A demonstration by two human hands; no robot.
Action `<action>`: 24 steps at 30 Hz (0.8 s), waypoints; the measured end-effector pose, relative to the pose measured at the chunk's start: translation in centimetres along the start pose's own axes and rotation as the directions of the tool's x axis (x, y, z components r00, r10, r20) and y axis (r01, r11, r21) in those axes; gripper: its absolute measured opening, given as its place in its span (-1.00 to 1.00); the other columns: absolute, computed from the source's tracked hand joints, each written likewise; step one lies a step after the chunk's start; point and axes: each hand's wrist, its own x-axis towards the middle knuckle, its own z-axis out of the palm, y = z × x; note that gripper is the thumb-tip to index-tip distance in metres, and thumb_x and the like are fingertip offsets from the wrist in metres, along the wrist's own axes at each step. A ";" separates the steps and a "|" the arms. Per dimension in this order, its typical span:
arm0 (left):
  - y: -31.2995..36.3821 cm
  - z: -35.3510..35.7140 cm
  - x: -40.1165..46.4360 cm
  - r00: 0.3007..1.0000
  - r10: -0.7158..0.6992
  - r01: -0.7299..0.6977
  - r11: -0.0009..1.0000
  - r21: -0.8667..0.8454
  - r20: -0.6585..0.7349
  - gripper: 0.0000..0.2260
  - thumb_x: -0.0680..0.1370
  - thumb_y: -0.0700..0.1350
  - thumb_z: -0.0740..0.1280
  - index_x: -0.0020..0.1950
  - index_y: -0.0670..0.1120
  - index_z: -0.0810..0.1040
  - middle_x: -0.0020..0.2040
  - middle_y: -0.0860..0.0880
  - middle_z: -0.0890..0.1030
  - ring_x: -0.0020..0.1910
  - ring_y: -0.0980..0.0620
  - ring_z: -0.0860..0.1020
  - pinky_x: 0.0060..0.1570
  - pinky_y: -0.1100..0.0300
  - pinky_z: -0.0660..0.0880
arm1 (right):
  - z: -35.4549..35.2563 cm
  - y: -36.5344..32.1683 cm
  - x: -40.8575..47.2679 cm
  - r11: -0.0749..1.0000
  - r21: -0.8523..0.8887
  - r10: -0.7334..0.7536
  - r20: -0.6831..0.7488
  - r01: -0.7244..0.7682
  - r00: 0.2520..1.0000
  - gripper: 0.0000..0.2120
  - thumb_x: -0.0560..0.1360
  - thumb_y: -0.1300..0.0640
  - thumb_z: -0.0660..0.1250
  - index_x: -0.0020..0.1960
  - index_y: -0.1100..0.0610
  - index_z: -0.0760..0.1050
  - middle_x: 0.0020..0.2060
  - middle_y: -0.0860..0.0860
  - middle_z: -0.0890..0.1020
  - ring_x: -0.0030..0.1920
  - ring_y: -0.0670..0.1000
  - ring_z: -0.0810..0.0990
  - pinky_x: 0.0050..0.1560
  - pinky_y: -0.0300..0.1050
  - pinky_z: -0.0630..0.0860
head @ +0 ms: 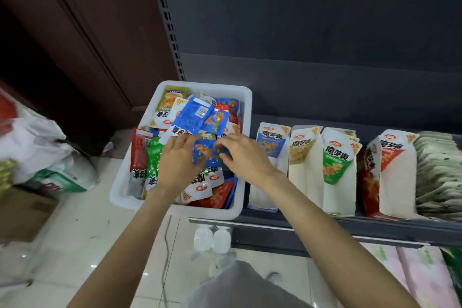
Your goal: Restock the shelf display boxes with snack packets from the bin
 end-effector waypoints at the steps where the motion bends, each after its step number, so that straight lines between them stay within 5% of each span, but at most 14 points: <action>1: -0.5 0.1 -0.2 0.998 -0.021 0.020 0.999 0.025 0.052 -0.52 0.37 -0.03 0.49 0.24 -0.12 0.51 0.14 -0.13 0.55 0.14 -0.20 0.47 0.10 -0.07 0.42 | 1.0 -0.2 1.0 0.998 -0.064 -0.015 0.072 0.020 0.997 -0.68 0.53 0.09 0.31 0.26 0.10 0.47 0.18 0.04 0.55 0.19 0.07 0.49 0.12 -0.02 0.48; 6: -2.2 -0.3 -0.6 0.994 -0.045 0.045 0.999 -0.004 0.101 -0.47 0.38 -0.06 0.48 0.32 -0.09 0.46 0.28 -0.08 0.46 0.29 -0.13 0.36 0.23 -0.04 0.35 | 4.5 -1.0 4.1 0.969 -0.246 0.058 0.247 0.004 0.967 -0.30 0.43 -0.06 0.42 0.44 0.14 0.21 0.34 0.12 0.37 0.32 0.16 0.35 0.31 0.05 0.30; 12: -2.6 -0.9 -0.4 0.989 -0.144 0.147 0.948 -0.282 0.032 -0.62 0.49 -0.02 0.40 0.28 -0.09 0.51 0.24 -0.03 0.51 0.23 -0.02 0.43 0.16 0.16 0.36 | 2.3 -2.0 3.8 0.943 -0.332 0.049 0.197 0.019 0.979 -0.32 0.39 -0.16 0.42 0.37 0.14 0.28 0.23 0.14 0.38 0.21 0.16 0.38 0.11 0.02 0.43; 14: -1.9 -1.8 -0.6 0.944 -0.328 0.274 0.813 -0.515 -0.016 -0.66 0.52 0.02 0.36 0.26 -0.04 0.51 0.21 0.01 0.53 0.18 0.07 0.46 0.07 0.27 0.38 | 0.3 -1.8 2.5 0.948 -0.317 0.077 0.117 -0.036 0.990 -0.33 0.39 -0.16 0.40 0.36 0.14 0.30 0.22 0.11 0.37 0.21 0.11 0.36 0.12 -0.03 0.41; 17: 0.5 -3.2 -1.6 0.837 -0.540 0.385 0.465 -0.797 0.089 -0.77 0.52 0.04 0.35 0.13 0.02 0.54 0.09 0.03 0.59 0.07 0.11 0.53 -0.09 0.39 0.42 | -2.0 -1.1 -0.4 0.968 -0.115 0.223 -0.015 -0.223 0.975 -0.33 0.37 -0.12 0.43 0.37 0.11 0.29 0.20 0.05 0.35 0.20 0.04 0.36 0.02 -0.11 0.40; 21: 4.5 -4.1 -1.9 0.844 -0.374 0.467 0.158 -0.870 0.385 -0.79 0.51 0.09 0.32 0.03 -0.01 0.54 -0.04 -0.05 0.64 -0.07 0.01 0.62 0.02 0.14 0.53 | -2.4 -0.3 -3.4 0.875 0.331 0.413 -0.131 -0.354 0.901 -0.38 0.34 -0.05 0.50 0.29 0.03 0.31 0.16 -0.06 0.43 0.11 -0.07 0.45 -0.19 -0.23 0.34; 24: 7.3 -3.9 -1.3 0.906 -0.285 0.373 0.187 -0.909 0.313 -0.86 0.54 -0.04 0.34 0.02 -0.08 0.54 -0.08 -0.08 0.65 -0.10 0.01 0.63 -0.03 0.12 0.57 | -1.8 -0.4 -4.8 0.794 0.494 0.462 -0.113 -0.353 0.880 -0.38 0.31 -0.03 0.53 0.25 0.02 0.30 0.08 -0.11 0.51 0.00 -0.12 0.52 -0.27 -0.41 0.38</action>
